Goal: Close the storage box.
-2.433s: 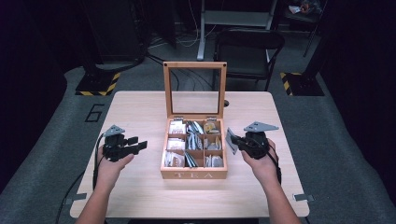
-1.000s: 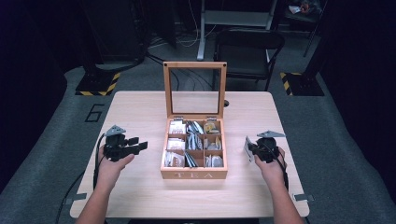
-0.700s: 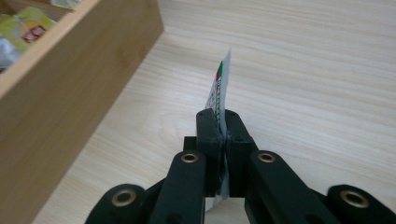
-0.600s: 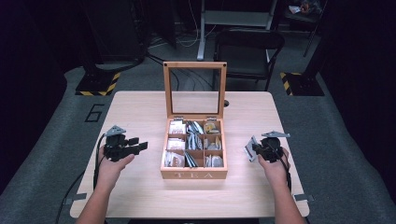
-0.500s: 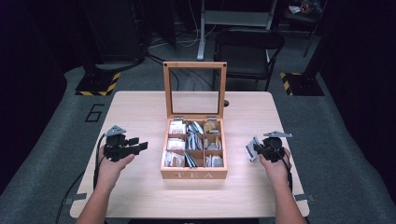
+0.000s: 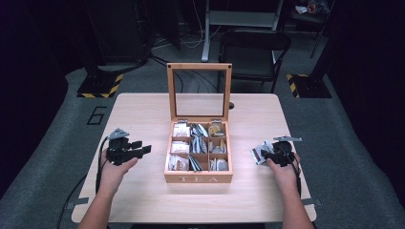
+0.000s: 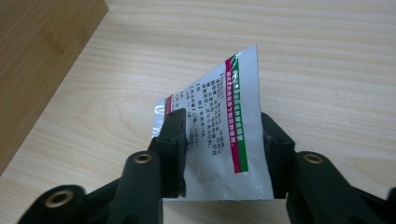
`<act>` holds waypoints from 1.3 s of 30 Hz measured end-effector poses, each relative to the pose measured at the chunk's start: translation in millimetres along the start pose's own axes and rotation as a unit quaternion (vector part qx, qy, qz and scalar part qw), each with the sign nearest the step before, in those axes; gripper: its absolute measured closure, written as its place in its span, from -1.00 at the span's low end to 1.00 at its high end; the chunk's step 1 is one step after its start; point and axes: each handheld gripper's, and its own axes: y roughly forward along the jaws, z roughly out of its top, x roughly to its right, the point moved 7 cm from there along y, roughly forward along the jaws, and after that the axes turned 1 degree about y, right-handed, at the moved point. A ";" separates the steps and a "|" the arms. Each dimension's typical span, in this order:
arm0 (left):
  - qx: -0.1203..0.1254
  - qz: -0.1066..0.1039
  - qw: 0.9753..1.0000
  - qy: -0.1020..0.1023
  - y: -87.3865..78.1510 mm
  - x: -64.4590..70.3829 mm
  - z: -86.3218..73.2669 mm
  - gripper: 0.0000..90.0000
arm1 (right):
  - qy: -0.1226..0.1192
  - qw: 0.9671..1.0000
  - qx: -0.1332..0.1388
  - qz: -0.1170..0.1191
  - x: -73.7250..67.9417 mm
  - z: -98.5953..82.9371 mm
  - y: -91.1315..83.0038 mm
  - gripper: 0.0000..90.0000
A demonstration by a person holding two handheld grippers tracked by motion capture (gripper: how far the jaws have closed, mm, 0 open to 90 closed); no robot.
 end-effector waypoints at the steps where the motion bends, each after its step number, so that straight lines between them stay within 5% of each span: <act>1: -0.001 0.000 1.000 0.002 0.1 -0.2 0.0 0.04 | -0.001 1.000 -0.004 -0.001 2.1 -1.4 1.1 0.23; 10: 0.000 -0.001 1.000 0.002 0.2 -0.1 0.0 0.03 | 0.018 1.000 -0.008 -0.012 8.2 -4.0 4.2 0.04; 19: 0.000 -0.001 1.000 0.001 0.5 -0.6 -0.1 0.03 | -0.008 0.999 0.001 -0.037 14.0 -2.9 4.5 -0.10; 29: 0.001 0.001 1.000 0.001 -0.1 -0.7 -0.1 0.03 | -0.016 0.999 0.013 -0.036 6.3 2.4 -1.6 -0.10; 39: 0.003 0.001 1.000 0.000 -0.4 -0.9 0.1 0.03 | -0.061 0.998 0.021 -0.022 -9.6 8.3 -5.4 -0.06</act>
